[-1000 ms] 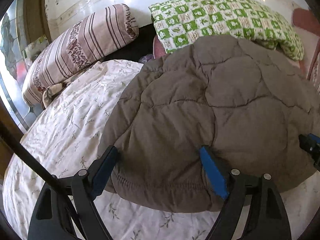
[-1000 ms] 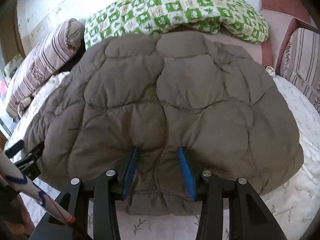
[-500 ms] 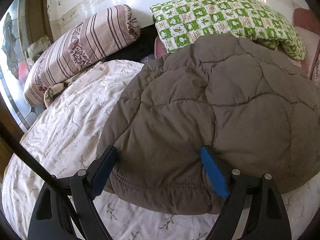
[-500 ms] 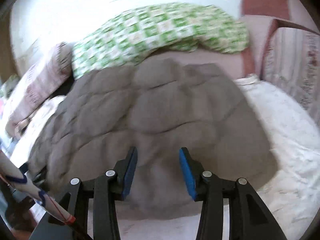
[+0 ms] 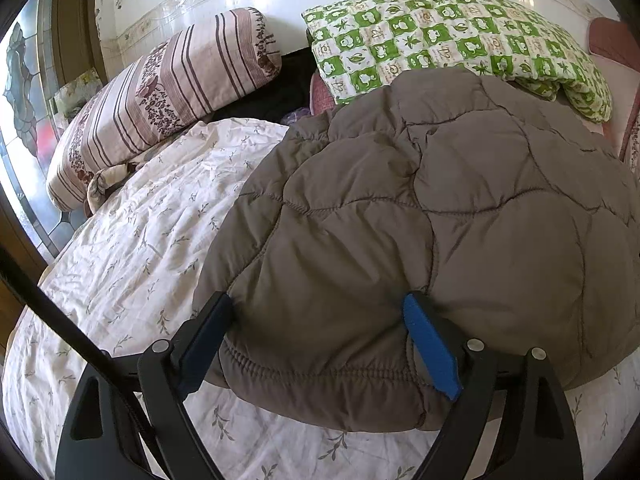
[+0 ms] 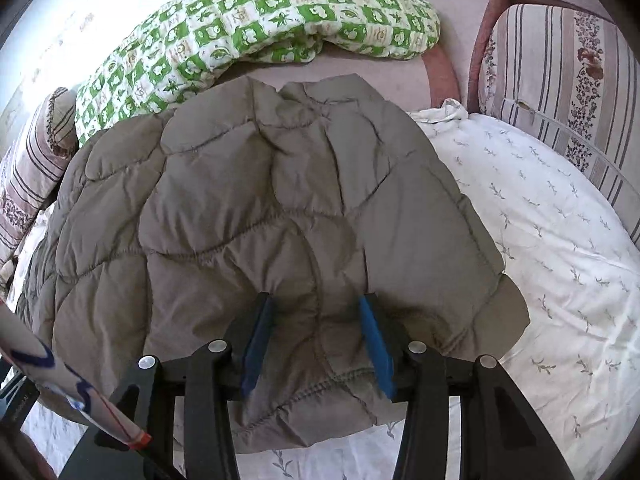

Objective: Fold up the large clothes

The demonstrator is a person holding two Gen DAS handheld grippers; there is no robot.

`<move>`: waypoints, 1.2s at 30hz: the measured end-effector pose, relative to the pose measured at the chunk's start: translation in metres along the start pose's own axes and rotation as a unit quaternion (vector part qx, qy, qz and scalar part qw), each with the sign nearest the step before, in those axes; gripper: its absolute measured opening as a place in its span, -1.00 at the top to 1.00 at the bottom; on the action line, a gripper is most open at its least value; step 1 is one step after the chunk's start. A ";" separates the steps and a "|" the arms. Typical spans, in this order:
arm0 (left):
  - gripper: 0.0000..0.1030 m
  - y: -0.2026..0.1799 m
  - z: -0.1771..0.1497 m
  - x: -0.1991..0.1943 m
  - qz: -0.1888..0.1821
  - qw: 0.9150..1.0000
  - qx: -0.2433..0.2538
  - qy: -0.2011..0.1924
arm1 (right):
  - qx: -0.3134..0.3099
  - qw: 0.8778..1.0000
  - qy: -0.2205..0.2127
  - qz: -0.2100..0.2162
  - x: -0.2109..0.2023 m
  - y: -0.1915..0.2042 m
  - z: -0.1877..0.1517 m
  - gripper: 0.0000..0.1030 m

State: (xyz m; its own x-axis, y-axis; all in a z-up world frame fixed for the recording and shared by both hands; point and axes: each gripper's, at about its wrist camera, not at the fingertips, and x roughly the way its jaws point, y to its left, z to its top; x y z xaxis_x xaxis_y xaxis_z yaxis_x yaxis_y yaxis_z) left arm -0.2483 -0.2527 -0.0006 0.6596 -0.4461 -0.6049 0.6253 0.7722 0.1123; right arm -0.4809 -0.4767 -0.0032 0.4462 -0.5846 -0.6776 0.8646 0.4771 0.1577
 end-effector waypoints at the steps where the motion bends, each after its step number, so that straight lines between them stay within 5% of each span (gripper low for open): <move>1: -0.70 0.000 0.000 0.000 0.000 1.000 0.000 0.000 | 0.002 1.000 0.003 0.003 0.000 -0.002 0.000 0.03; 23: -0.72 0.004 0.002 0.001 -0.007 1.000 -0.008 0.005 | 0.018 1.000 0.011 0.018 -0.004 -0.002 0.004 -0.17; 31: -0.72 0.008 0.004 0.001 -0.016 1.000 -0.019 0.009 | 0.030 0.999 -0.029 -0.001 -0.025 -0.010 0.013 -0.18; 36: -0.72 0.011 0.005 0.002 -0.028 0.999 -0.026 0.017 | 0.049 0.999 0.015 0.001 -0.005 -0.023 0.012 -0.22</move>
State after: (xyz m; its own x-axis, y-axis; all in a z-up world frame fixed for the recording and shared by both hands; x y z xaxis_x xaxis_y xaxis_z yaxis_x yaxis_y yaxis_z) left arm -0.2379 -0.2474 0.0034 0.6093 -0.4747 -0.6351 0.6379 0.7692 0.0371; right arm -0.5004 -0.4931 0.0052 0.4423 -0.5625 -0.6985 0.8826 0.4113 0.2276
